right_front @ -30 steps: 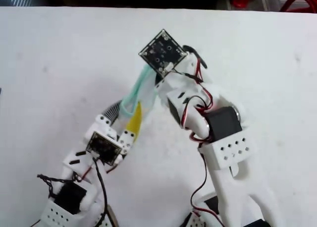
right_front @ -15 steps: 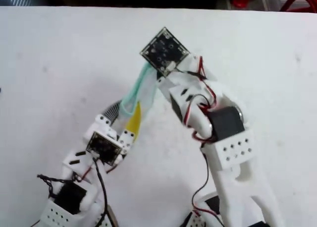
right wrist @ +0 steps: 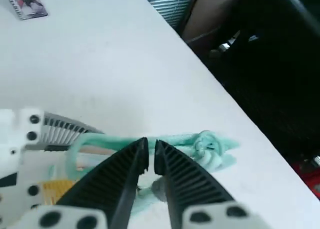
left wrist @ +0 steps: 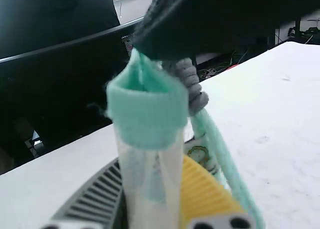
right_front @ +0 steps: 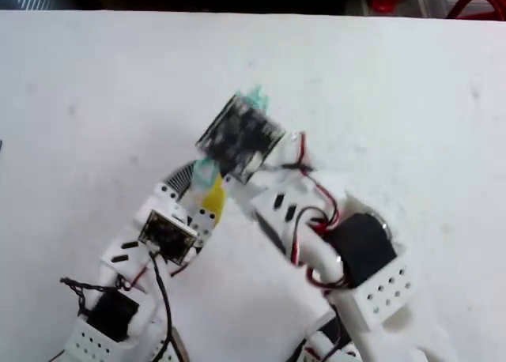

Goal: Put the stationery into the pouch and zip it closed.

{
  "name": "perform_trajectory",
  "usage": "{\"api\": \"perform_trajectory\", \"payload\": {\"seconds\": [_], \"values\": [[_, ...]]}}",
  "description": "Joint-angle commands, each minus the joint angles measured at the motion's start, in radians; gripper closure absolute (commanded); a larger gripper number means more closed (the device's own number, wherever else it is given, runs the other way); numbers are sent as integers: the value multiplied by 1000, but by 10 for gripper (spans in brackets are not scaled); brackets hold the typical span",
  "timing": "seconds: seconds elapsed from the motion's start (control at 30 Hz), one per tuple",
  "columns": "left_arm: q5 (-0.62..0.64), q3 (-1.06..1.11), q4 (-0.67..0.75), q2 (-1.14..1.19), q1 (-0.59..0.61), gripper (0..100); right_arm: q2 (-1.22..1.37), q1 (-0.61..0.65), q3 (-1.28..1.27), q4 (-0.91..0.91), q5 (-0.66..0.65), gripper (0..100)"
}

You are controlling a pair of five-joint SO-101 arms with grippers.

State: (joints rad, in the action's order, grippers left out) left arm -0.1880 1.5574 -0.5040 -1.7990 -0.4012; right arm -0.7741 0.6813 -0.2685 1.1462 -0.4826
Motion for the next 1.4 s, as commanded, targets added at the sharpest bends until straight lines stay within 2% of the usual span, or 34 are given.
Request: {"api": "perform_trajectory", "payload": {"seconds": [0.0, 0.13, 0.27, 0.33, 0.43, 0.5, 0.57, 1.07, 1.13, 1.23, 1.3, 1.37], "values": [[-11, -34, 9, -12, -7, 957, -30, 97, 11, 81, 15, 980], [-11, -34, 9, -12, -7, 958, -35, 122, 9, 107, 9, 980], [-11, -34, 9, -12, -4, 958, -77, -4, 54, 113, 20, 974], [-11, -34, 9, -12, -4, 958, -104, -68, 63, 97, 72, 960], [-11, -34, 9, -12, -7, 958, -108, -110, 43, 85, 175, 837], [-11, -34, 9, -12, -7, 958, -101, -110, 11, 68, 187, 738], [-11, -34, 9, -12, -7, 958, -85, -108, -17, 59, 190, 712], [-11, -34, 9, -12, -5, 957, 96, -114, -64, -131, 242, 745], [-11, -34, 9, -12, -4, 958, 124, -116, -64, -156, 241, 816], [-11, -34, 9, -12, -4, 958, 128, -114, -60, -189, 239, 995], [-11, -34, 9, -12, -2, 958, 102, -107, -60, -189, 239, 962], [-11, -34, 9, -12, -2, 958, 59, -99, -61, -180, 239, 985]]}}
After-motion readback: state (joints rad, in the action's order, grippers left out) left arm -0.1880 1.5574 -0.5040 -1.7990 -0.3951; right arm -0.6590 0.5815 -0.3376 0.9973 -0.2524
